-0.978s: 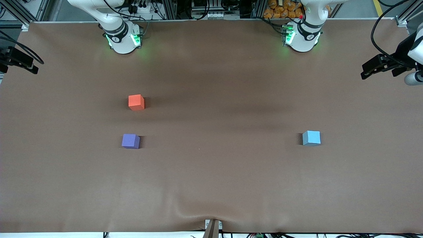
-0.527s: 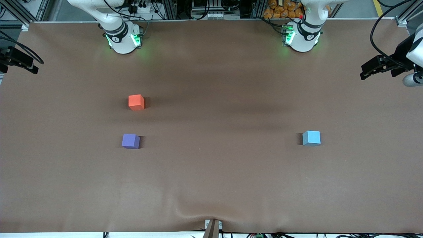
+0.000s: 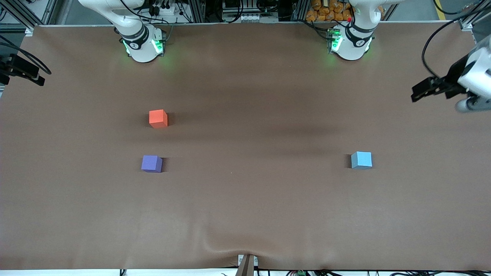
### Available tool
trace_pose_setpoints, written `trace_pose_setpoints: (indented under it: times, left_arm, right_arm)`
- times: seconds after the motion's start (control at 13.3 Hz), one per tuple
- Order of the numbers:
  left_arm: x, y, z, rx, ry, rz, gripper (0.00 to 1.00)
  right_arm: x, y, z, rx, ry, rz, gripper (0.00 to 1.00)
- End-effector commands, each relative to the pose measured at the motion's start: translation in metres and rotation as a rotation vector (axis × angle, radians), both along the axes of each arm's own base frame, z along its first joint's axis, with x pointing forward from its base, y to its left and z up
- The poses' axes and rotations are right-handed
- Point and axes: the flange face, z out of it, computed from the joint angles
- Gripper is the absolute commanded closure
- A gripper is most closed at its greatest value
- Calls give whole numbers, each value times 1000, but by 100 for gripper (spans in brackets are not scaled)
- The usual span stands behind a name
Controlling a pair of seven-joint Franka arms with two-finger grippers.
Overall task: Place blue block between orange and purple blocks
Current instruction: 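Reach the left gripper down over the light-blue cube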
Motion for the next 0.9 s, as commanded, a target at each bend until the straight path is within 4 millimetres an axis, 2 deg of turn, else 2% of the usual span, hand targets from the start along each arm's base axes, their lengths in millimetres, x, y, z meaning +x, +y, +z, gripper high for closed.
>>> trace_pose_setpoints:
  times: [0.0,0.3,0.53,0.83]
  left_arm:
    - [6,-2,-59,6,-27,3,0]
    - [20,-7,-154,-13,-43,-9,0]
    - [31,-16,-219,-38,-48,-43,0]
    - [47,-16,-304,-65,-21,-46,0]
  right_arm:
    - [1,2,-3,-1,1,-6,0]
    - [2,2,-3,-1,1,-6,0]
    - [3,3,-4,-1,4,-5,0]
    - [3,3,-4,-1,4,-5,0]
